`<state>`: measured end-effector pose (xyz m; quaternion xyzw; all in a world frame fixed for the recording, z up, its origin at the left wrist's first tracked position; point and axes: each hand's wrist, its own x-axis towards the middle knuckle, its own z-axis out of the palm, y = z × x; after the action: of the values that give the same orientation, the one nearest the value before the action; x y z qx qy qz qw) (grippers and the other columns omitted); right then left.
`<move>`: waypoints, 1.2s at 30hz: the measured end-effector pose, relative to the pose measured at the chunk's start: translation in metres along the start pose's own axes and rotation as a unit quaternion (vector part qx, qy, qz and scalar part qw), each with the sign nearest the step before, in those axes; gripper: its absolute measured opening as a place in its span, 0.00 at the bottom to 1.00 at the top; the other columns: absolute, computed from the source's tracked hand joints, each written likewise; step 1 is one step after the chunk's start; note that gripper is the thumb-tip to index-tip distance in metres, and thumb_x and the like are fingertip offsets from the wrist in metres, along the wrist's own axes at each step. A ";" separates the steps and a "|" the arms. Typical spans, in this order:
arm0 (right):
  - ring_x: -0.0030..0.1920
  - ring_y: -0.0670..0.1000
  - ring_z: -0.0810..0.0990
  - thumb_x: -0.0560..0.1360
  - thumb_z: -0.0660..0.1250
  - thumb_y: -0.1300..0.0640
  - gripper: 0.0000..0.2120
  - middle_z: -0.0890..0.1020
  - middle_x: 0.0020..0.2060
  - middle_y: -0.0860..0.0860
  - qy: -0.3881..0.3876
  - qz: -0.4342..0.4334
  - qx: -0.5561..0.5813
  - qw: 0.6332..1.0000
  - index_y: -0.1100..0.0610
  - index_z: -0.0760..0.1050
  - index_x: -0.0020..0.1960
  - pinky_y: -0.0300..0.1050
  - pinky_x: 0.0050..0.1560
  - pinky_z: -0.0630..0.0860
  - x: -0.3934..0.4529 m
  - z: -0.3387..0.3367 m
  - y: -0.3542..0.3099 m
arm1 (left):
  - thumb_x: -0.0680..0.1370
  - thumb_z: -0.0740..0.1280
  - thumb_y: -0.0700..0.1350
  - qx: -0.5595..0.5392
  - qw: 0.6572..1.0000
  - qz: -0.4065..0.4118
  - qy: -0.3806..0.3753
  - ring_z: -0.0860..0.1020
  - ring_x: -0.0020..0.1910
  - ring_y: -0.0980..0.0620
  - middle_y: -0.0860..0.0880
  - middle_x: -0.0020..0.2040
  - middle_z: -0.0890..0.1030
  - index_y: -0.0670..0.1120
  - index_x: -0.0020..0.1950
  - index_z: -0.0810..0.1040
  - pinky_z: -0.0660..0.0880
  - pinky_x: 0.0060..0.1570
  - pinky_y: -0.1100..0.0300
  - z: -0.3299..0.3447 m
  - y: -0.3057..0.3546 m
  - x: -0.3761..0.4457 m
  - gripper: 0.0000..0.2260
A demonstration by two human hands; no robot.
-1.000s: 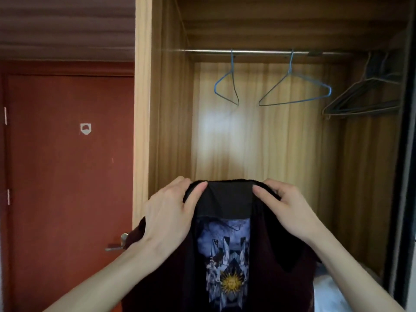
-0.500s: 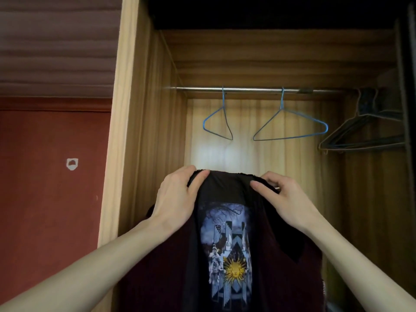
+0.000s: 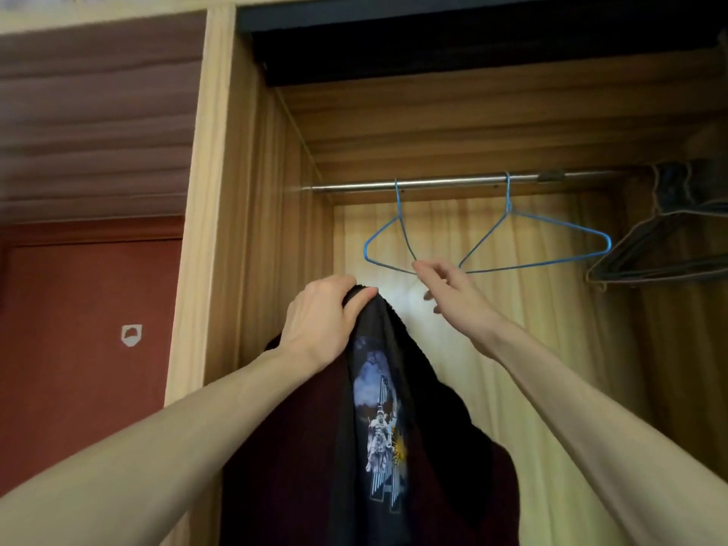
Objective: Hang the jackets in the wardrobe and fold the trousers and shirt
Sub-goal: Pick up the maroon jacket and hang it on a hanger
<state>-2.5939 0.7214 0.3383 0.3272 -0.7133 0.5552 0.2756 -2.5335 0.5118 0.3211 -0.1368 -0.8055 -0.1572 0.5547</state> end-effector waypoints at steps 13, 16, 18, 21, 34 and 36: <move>0.33 0.51 0.77 0.85 0.54 0.65 0.09 0.84 0.50 0.58 0.047 0.175 0.062 0.981 0.63 0.71 0.61 0.39 0.34 0.72 0.138 0.097 -0.055 | 0.84 0.62 0.60 -0.001 1.000 0.002 -0.007 0.75 0.41 0.42 0.50 0.38 0.76 0.46 0.37 0.68 0.70 0.39 0.48 0.009 -0.009 0.002 0.22; 0.43 0.57 0.73 0.83 0.56 0.69 0.12 0.73 0.38 0.56 0.123 0.156 0.104 0.975 0.61 0.66 0.42 0.44 0.39 0.70 0.155 0.092 -0.054 | 0.84 0.62 0.60 -0.003 1.000 -0.001 -0.003 0.73 0.39 0.45 0.50 0.36 0.74 0.46 0.36 0.67 0.64 0.37 0.51 0.011 -0.013 0.000 0.23; 0.44 0.56 0.73 0.84 0.56 0.65 0.06 0.72 0.41 0.54 0.160 0.144 0.076 0.974 0.57 0.67 0.49 0.44 0.41 0.70 0.156 0.083 -0.055 | 0.84 0.62 0.60 -0.011 1.000 0.003 0.002 0.73 0.36 0.48 0.50 0.36 0.74 0.46 0.36 0.68 0.63 0.36 0.54 0.014 -0.013 -0.003 0.23; 0.51 0.57 0.76 0.85 0.58 0.59 0.06 0.76 0.52 0.56 0.192 0.097 0.037 0.976 0.58 0.71 0.60 0.48 0.51 0.72 0.148 0.070 -0.044 | 0.84 0.61 0.61 -0.011 1.000 0.004 0.008 0.73 0.36 0.51 0.51 0.36 0.74 0.47 0.37 0.69 0.65 0.34 0.56 0.019 -0.011 -0.011 0.23; 0.29 0.45 0.70 0.81 0.66 0.48 0.09 0.74 0.34 0.47 0.195 0.048 0.072 0.977 0.53 0.79 0.48 0.43 0.36 0.70 0.048 -0.001 0.031 | 0.82 0.64 0.62 -0.071 0.996 -0.035 -0.033 0.74 0.34 0.48 0.49 0.33 0.74 0.45 0.34 0.67 0.67 0.33 0.55 0.021 0.001 -0.039 0.25; 0.25 0.45 0.66 0.82 0.63 0.48 0.13 0.70 0.28 0.46 0.165 0.044 0.070 0.983 0.54 0.79 0.45 0.38 0.27 0.64 0.035 -0.009 0.036 | 0.82 0.64 0.62 -0.067 0.996 -0.037 -0.038 0.73 0.34 0.46 0.49 0.32 0.74 0.45 0.34 0.66 0.66 0.34 0.55 0.017 0.007 -0.045 0.25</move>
<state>-2.6432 0.7308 0.3451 0.2176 -0.6308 0.6621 0.3410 -2.5298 0.5234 0.2740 -0.1498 -0.8183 -0.2262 0.5068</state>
